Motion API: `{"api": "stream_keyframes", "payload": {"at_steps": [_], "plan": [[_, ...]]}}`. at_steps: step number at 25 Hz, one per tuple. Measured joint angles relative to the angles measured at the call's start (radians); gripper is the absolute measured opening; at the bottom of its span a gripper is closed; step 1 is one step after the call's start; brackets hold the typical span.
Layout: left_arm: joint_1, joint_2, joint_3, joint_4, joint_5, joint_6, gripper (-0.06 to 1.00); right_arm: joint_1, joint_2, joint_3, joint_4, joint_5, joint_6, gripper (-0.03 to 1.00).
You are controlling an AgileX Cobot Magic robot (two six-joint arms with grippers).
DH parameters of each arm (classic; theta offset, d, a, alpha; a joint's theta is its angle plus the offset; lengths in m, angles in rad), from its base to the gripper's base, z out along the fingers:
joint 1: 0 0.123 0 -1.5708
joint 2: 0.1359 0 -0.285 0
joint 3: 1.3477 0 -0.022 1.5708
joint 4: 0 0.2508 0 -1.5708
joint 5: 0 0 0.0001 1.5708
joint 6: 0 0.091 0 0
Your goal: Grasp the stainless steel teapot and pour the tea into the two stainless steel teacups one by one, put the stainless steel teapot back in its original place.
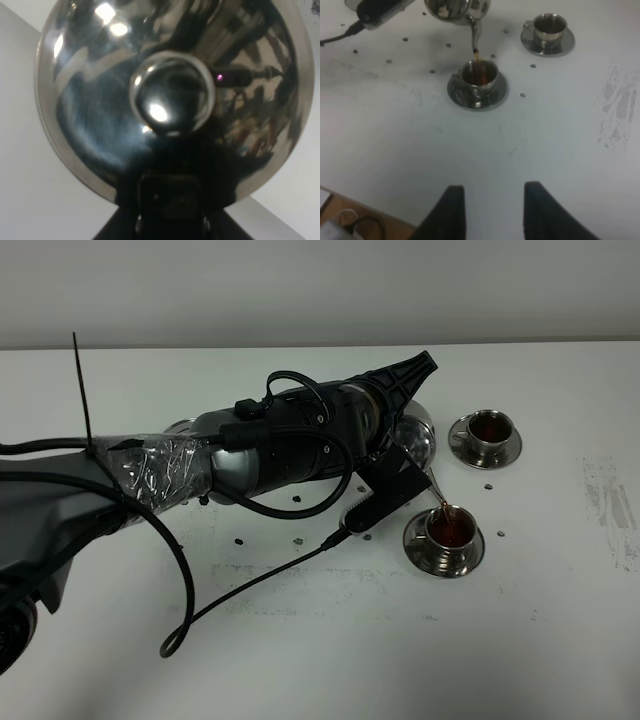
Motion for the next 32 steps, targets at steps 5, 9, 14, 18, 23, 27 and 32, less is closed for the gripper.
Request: {"api": "stream_keyframes", "payload": {"at_steps": [5,9,14,18,23,27,32], "plan": [[0.000,0.000,0.000,0.005,-0.001,0.000,0.19,0.000,0.000,0.000,0.000,0.000,0.000,0.30],[0.000,0.000,0.000,0.018,-0.001,0.000,0.19,0.000,0.000,0.000,0.000,0.000,0.000,0.30],[0.000,0.000,0.000,0.019,-0.002,0.000,0.19,0.000,0.000,0.000,0.000,0.000,0.000,0.30],[0.000,0.000,0.000,0.023,-0.007,0.002,0.19,0.000,0.000,0.000,0.000,0.000,0.000,0.30],[0.000,0.000,0.000,0.023,-0.007,0.003,0.19,0.000,0.000,0.000,0.000,0.000,0.000,0.30],[0.000,0.000,0.000,0.023,-0.007,0.003,0.19,0.000,0.000,0.000,0.000,0.000,0.000,0.30],[0.000,0.000,0.000,0.023,-0.007,0.003,0.19,0.000,0.000,0.000,0.000,0.000,0.000,0.30]]}}
